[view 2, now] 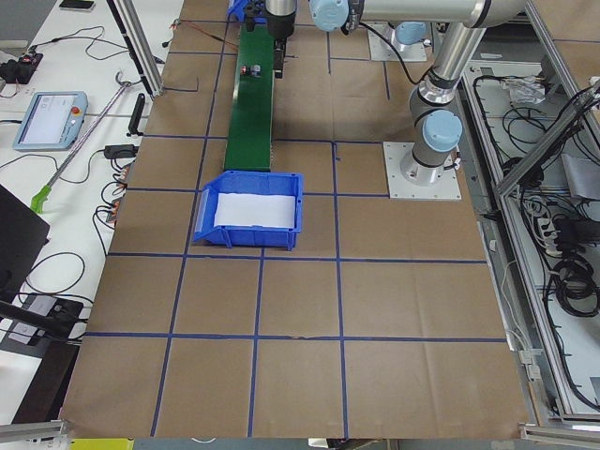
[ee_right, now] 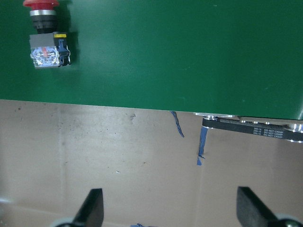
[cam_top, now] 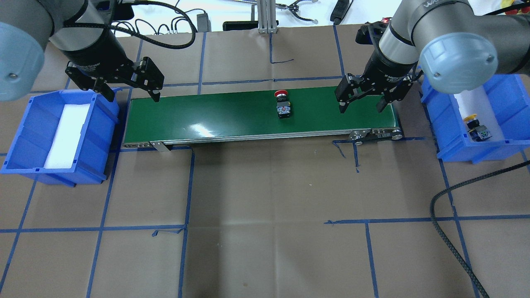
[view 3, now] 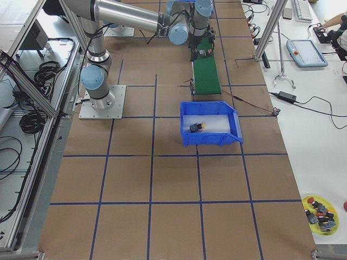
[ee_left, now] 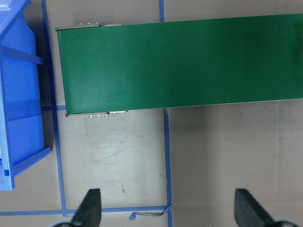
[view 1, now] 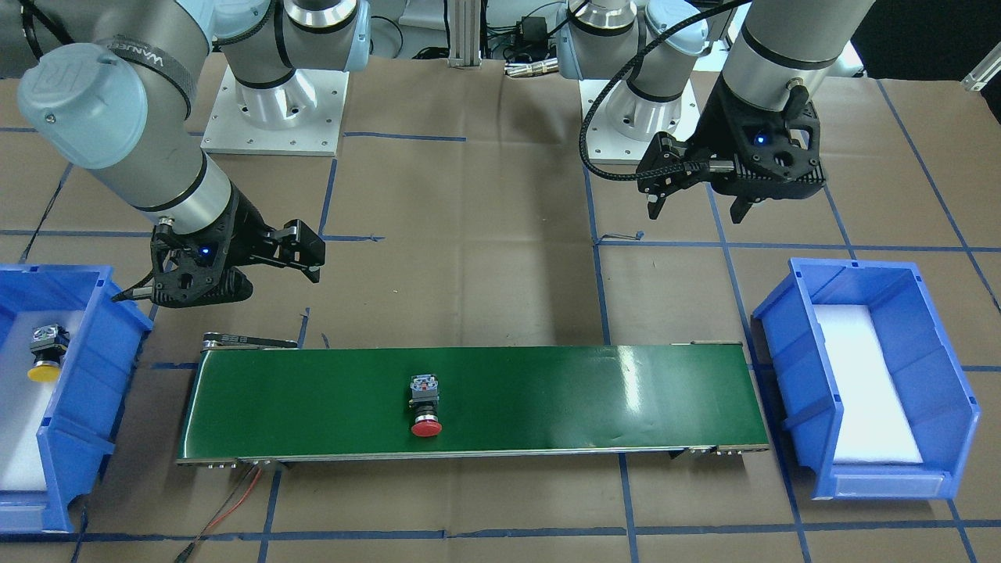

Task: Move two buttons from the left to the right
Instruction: 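Lower the right gripper onto the red button on the belt and grasp it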

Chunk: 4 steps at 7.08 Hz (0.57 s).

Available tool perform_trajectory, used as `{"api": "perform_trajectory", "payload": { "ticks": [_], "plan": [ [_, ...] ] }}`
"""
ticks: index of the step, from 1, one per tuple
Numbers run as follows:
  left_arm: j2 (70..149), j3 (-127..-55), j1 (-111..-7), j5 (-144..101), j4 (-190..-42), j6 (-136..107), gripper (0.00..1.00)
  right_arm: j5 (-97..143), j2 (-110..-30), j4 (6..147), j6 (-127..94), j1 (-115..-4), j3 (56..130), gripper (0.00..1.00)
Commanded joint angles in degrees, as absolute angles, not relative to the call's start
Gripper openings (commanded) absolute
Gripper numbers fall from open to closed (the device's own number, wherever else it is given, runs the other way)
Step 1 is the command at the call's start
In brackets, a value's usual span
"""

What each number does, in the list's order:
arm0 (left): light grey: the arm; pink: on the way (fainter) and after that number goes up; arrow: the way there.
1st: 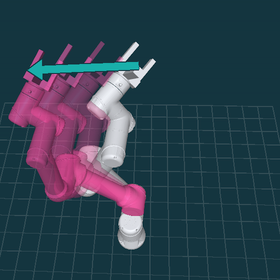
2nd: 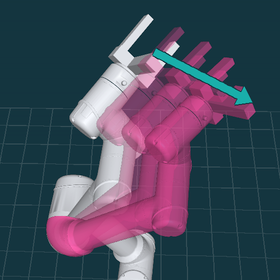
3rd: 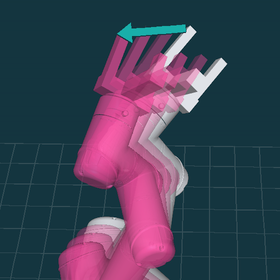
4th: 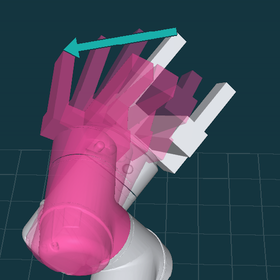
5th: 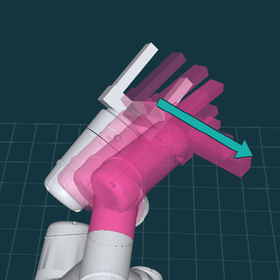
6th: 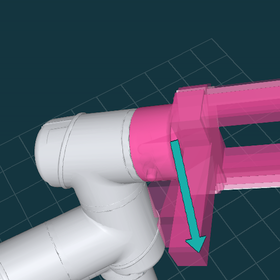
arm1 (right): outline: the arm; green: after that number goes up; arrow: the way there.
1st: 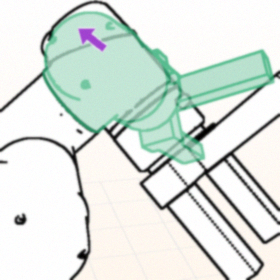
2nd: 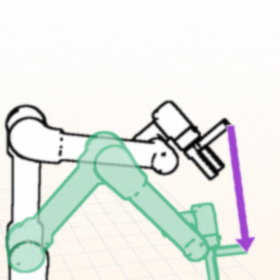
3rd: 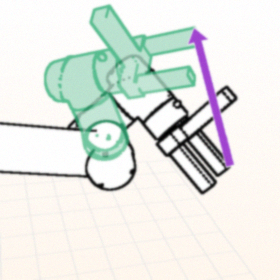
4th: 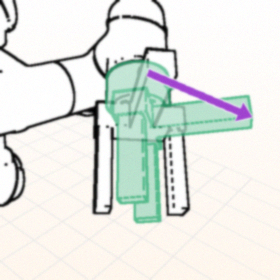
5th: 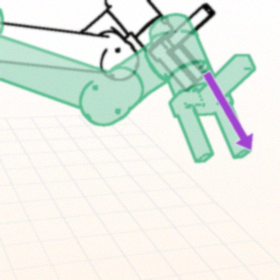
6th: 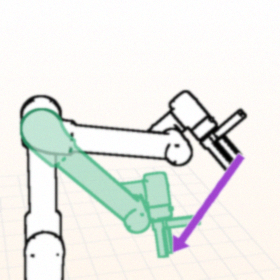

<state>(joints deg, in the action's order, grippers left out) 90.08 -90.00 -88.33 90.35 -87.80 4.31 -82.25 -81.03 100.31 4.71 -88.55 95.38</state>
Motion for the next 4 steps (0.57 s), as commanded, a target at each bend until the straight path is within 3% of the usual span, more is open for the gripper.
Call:
{"api": "perform_trajectory", "payload": {
  "ticks": [1,4],
  "plan": [
    [90.1,-90.0,-88.3,90.4,-87.8,4.3,1.0,-88.0,-80.9,103.1,2.6,-88.9,95.4,1.0],
    [90.1,-90.0,-88.3,90.4,-87.8,4.3,1.0,-86.9,-79.7,103.0,2.6,-88.9,95.4,1.0]
  ]
}}
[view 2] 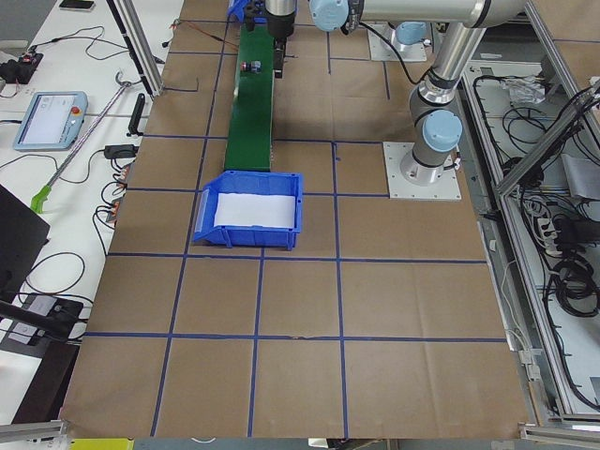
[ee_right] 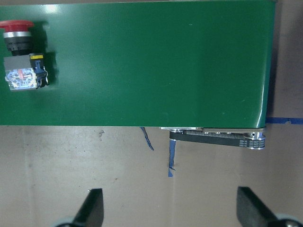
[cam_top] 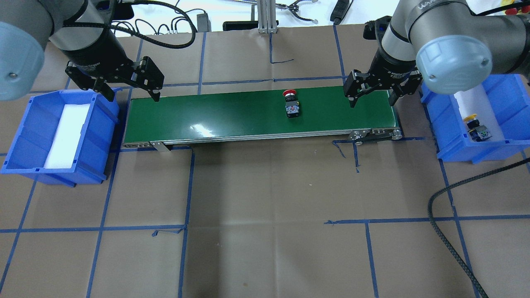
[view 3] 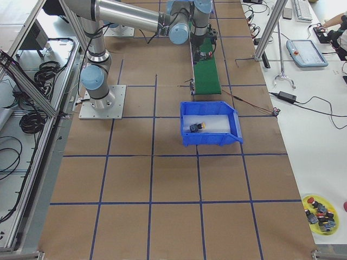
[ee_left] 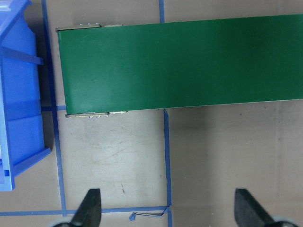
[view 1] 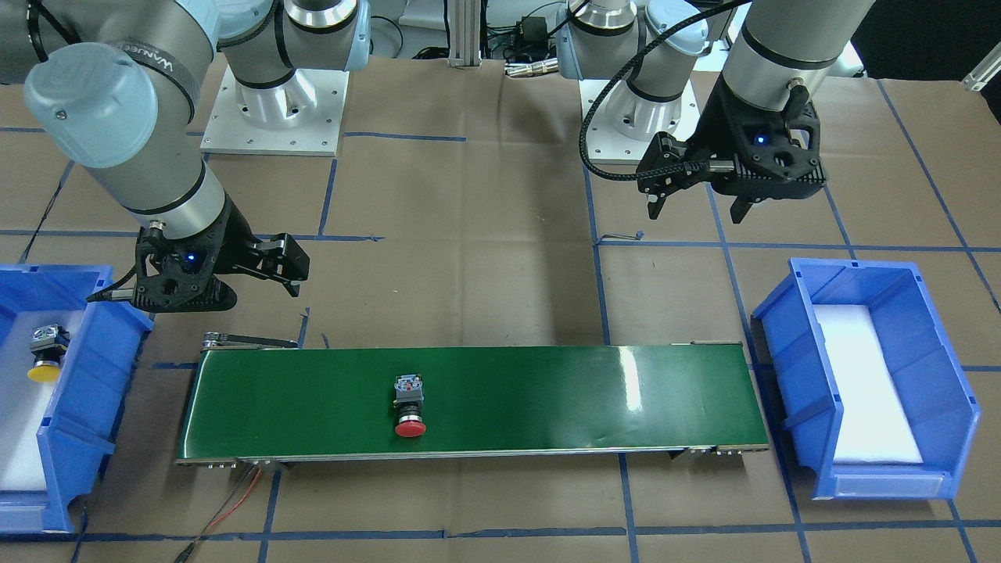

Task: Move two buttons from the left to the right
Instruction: 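Lower the right gripper onto the red button on the belt and grasp it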

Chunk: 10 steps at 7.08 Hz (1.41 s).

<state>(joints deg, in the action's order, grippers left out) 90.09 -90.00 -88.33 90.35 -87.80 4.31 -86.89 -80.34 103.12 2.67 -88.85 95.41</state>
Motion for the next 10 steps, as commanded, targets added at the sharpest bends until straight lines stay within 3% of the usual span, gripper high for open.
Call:
{"api": "perform_trajectory", "payload": {
  "ticks": [1,10],
  "plan": [
    [90.1,-90.0,-88.3,90.4,-87.8,4.3,1.0,-86.7,-79.6,103.1,2.6,-89.0,95.4,1.0],
    [89.9,-90.4,-88.3,90.4,-87.8,4.5,1.0,-82.5,-70.4,116.1,2.5,-90.9,94.6,1.0]
  ]
}}
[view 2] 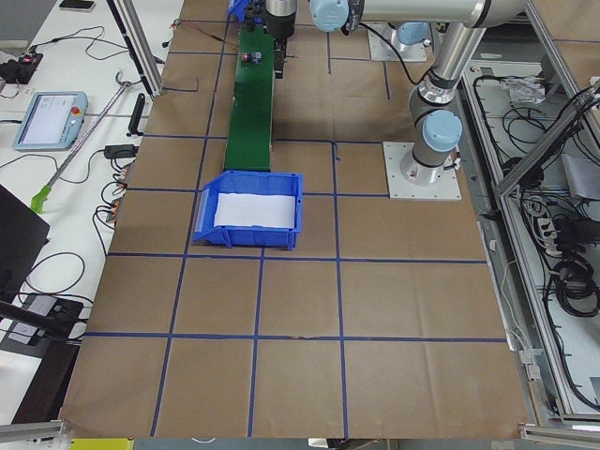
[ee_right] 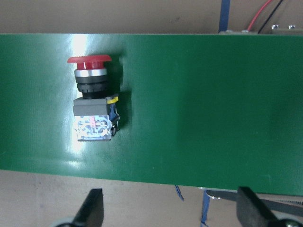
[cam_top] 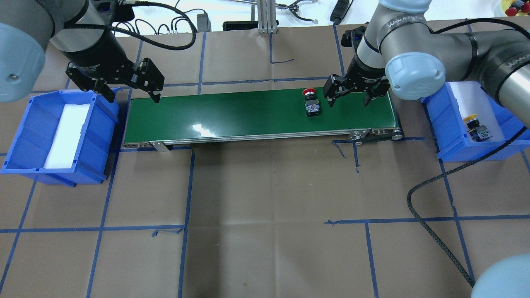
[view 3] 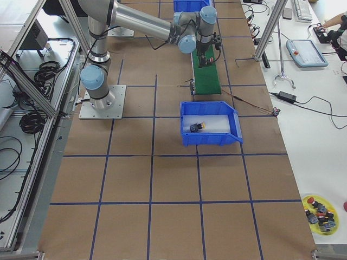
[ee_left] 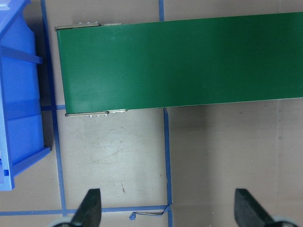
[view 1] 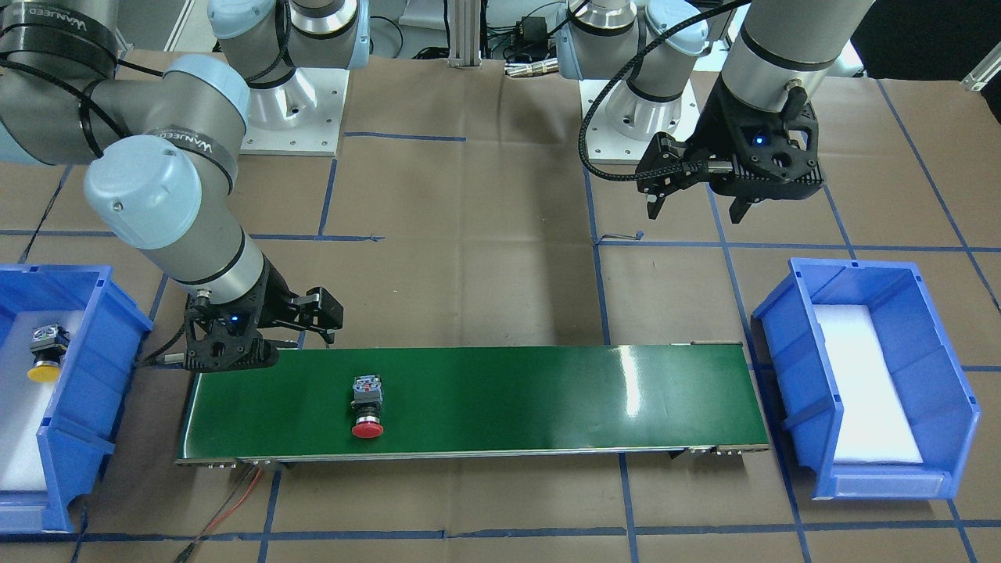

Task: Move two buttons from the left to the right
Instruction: 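Lower the right gripper onto the red button on the belt and grasp it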

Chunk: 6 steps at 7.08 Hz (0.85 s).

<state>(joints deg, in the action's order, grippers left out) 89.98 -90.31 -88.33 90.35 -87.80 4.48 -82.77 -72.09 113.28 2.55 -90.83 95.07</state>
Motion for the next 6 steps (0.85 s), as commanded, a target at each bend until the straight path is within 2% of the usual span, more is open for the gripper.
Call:
{"api": "perform_trajectory", "payload": {
  "ticks": [1,6],
  "plan": [
    [90.0,-90.4,-88.3,90.4,-87.8,4.4,1.0,-82.8,-68.8,115.8,2.5,-90.9,92.1,1.0],
    [89.0,-91.4,-88.3,90.4,-87.8,4.9,1.0,-82.6,-64.8,116.0,-0.9,-91.0,90.4,1.0]
  ]
}}
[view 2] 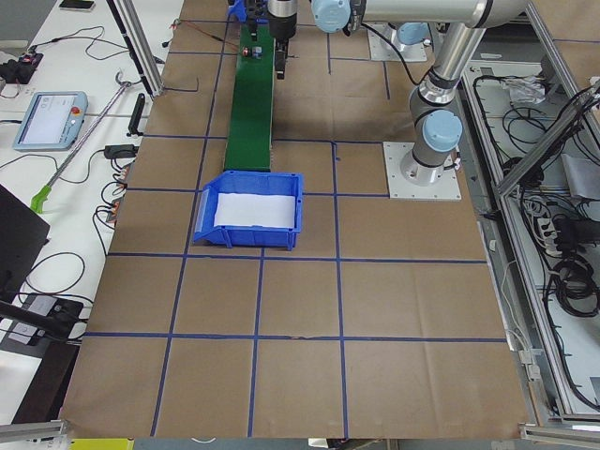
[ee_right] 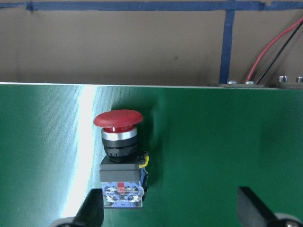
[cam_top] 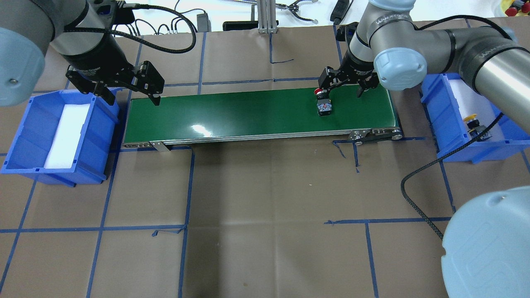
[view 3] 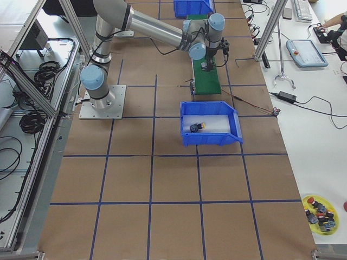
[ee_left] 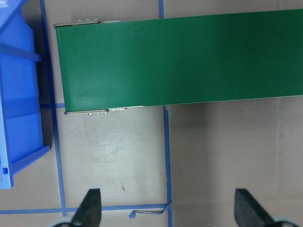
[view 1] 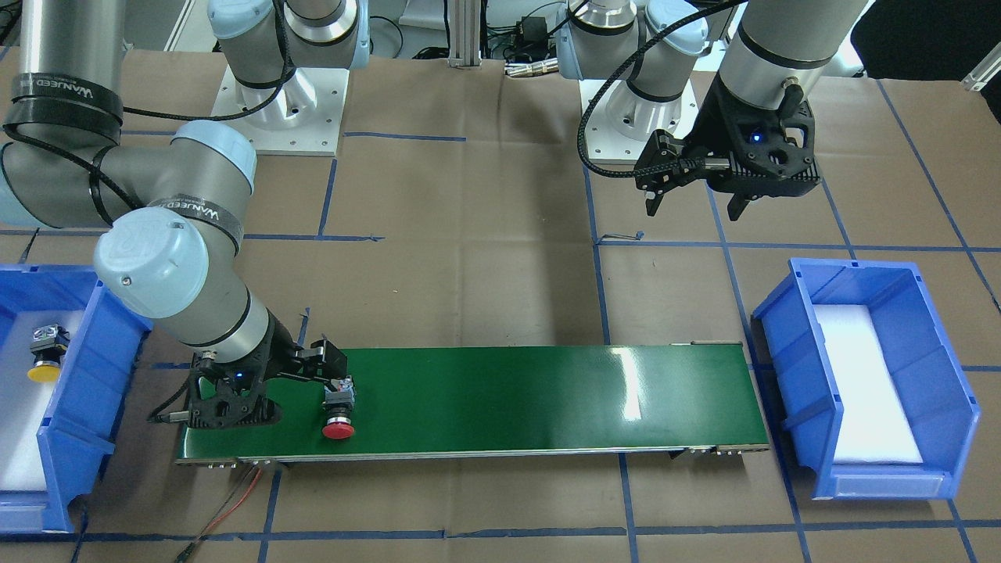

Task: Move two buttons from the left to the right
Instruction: 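Lower the right gripper onto the red button on the belt and grasp it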

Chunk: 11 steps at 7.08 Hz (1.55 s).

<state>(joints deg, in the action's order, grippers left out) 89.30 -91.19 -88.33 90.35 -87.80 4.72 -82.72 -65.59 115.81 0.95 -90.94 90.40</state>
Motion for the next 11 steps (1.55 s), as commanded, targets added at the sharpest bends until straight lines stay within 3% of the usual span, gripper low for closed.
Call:
{"api": "perform_trajectory", "payload": {
  "ticks": [1,4,5,9,11],
  "plan": [
    [88.9,-91.5,-88.3,90.4,-87.8,5.0,1.0,-82.6,-64.2,116.2,-0.9,-91.2,90.4,1.0],
    [88.6,-92.5,-88.2,90.4,-87.9,6.4,1.0,-83.4,-62.0,117.2,-0.7,-91.3,90.2,0.99],
    [88.4,-92.7,-88.2,90.4,-87.8,6.9,1.0,-83.8,-61.6,119.5,-0.4,-91.3,90.2,0.88],
    [88.4,-92.5,-88.2,90.4,-87.6,6.9,1.0,-89.0,-62.5,118.8,-0.7,-91.2,90.1,0.12],
    [88.4,-92.5,-88.2,90.4,-87.5,6.9,1.0,-89.2,-67.8,118.0,-0.7,-89.9,90.0,0.08]
  ]
}}
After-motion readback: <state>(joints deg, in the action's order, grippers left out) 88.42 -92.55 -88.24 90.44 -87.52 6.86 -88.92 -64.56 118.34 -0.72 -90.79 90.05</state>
